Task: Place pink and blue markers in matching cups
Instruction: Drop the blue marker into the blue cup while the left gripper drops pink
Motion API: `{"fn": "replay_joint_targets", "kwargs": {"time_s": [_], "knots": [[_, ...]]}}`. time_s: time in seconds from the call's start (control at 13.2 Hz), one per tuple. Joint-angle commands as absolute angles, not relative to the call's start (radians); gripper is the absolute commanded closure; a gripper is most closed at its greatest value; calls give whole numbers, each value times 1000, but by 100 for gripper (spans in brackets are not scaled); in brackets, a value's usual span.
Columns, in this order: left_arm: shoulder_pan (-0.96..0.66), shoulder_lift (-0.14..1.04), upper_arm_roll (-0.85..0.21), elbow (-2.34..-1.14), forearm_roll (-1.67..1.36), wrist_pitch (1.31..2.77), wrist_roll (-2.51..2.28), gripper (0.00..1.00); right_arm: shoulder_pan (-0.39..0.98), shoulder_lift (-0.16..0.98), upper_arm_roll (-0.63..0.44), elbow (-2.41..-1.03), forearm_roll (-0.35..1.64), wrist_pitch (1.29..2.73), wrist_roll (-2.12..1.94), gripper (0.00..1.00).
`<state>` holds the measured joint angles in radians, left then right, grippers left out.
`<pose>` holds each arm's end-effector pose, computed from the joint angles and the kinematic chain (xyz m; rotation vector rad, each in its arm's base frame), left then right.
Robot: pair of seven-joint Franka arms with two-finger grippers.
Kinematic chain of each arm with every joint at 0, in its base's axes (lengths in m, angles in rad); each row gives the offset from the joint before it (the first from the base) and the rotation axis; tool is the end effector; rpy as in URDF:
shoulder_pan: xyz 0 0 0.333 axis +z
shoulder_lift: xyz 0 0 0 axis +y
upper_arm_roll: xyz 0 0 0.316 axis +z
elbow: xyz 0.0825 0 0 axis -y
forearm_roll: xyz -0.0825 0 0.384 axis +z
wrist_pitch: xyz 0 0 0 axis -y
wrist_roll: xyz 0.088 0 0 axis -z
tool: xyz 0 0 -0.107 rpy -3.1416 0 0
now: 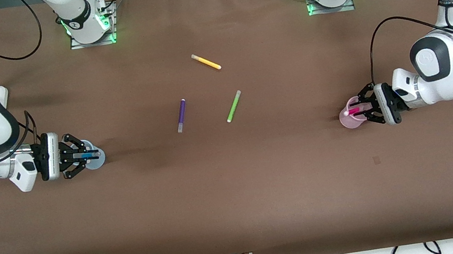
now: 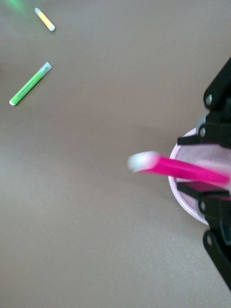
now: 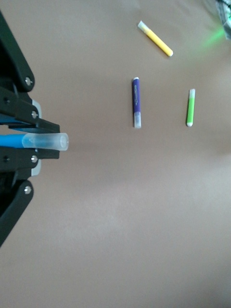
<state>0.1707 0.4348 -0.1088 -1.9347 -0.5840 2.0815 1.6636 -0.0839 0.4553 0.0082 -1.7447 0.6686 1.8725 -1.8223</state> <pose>0.5958 0.0112 0.2482 2.1093 -1.4914 0.2700 0.6324 -0.0011 0.3050 -1.8906 -1.6461 -0.3987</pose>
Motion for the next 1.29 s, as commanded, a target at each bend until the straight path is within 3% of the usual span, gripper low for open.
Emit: {"fn": "replay_joint_targets", "kwargs": {"time_s": [0.0,0.38,0.46,0.53,0.61,0.91,1.21], "knots": [[183,373,-120,-1953,-595,2086,1697,0,-118,428,9,-1776,704,1824,-1856,89],[169,246,-127,-1823,-369,1972,1321,0,-152,433,5,-1802,704,1815,-1939,89],[158,244,-136,-1749,-288,1897,1186,0,-155,434,5,-1802,704,1815,-1936,81],[152,245,-158,-1659,-206,1816,1078,0,-155,434,5,-1798,706,1816,-1918,46],[143,255,-172,-1572,-125,1746,1005,0,-156,436,5,-1793,719,1824,-1911,1],[100,252,-202,-1413,2,1551,599,0,-146,404,8,-1752,712,1816,-1501,0],[81,245,-215,-1387,-2,1506,180,0,-115,402,17,-1602,544,1745,-994,0]]}}
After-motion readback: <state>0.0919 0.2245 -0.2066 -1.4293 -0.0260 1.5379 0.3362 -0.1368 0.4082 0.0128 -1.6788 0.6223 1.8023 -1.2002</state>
